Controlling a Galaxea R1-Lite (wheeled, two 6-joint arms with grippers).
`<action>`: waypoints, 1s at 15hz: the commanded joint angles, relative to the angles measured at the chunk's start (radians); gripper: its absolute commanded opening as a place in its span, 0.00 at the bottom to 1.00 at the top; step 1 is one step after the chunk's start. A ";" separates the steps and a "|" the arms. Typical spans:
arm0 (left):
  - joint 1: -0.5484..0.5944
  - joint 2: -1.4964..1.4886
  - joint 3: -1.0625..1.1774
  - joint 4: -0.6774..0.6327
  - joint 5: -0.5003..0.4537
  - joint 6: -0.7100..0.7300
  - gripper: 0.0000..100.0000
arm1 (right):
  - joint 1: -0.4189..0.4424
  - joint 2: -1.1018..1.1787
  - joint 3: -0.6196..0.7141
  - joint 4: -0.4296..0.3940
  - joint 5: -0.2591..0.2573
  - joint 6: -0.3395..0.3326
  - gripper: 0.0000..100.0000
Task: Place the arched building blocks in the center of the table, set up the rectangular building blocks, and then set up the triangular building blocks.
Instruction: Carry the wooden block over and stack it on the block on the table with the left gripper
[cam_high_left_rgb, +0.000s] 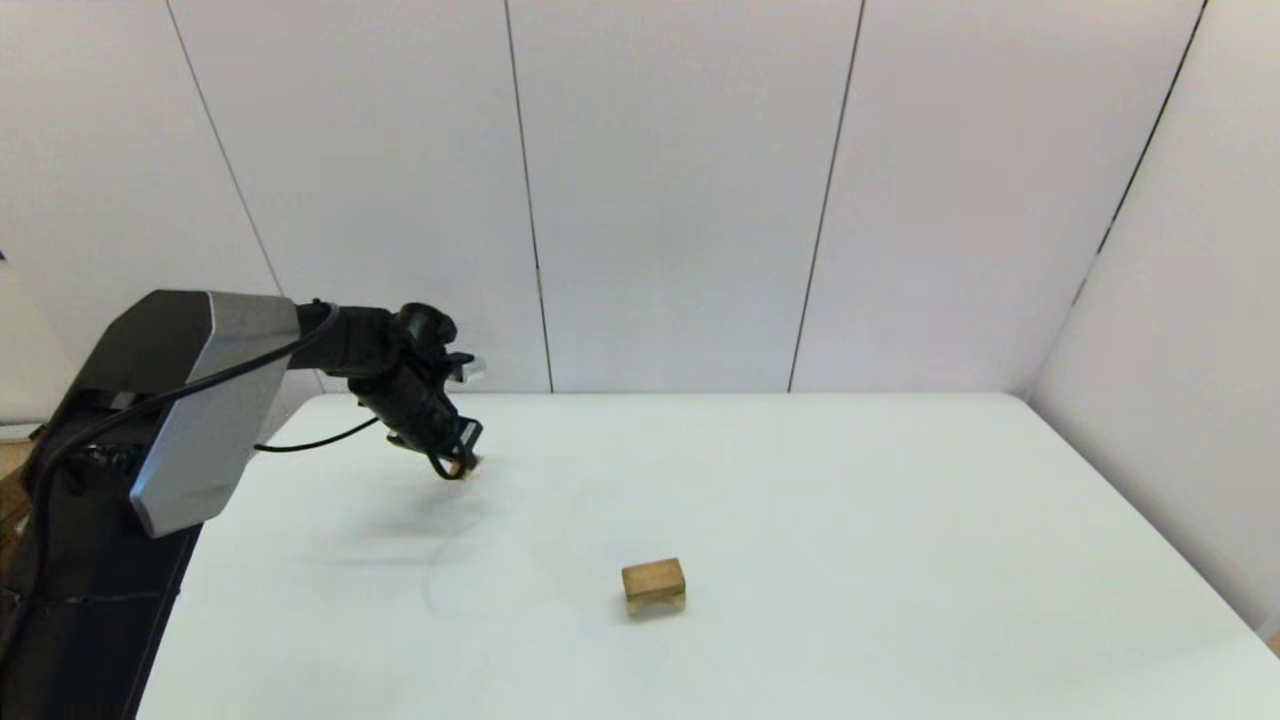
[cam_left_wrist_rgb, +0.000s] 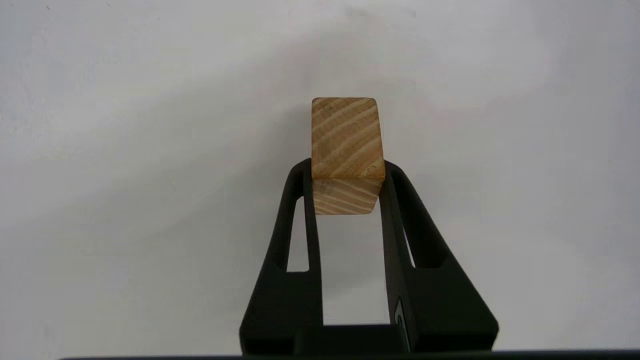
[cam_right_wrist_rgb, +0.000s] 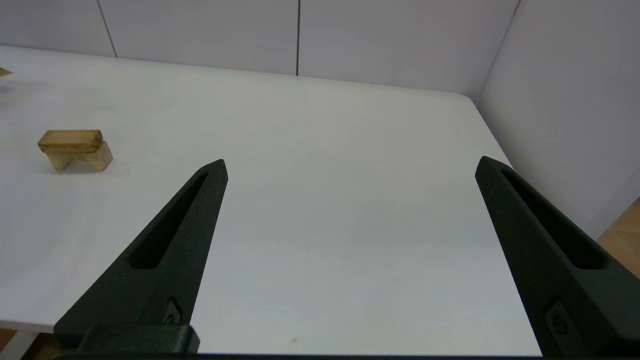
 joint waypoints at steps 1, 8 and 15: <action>-0.067 -0.168 0.001 0.227 -0.005 0.137 0.00 | -0.001 0.000 0.000 -0.001 0.001 0.000 1.00; -0.263 -0.296 0.002 0.380 -0.006 0.361 0.00 | 0.001 0.000 0.000 -0.001 0.001 0.000 1.00; -0.433 -0.237 -0.002 0.351 -0.095 0.413 0.00 | -0.001 0.000 0.000 -0.001 0.001 0.000 1.00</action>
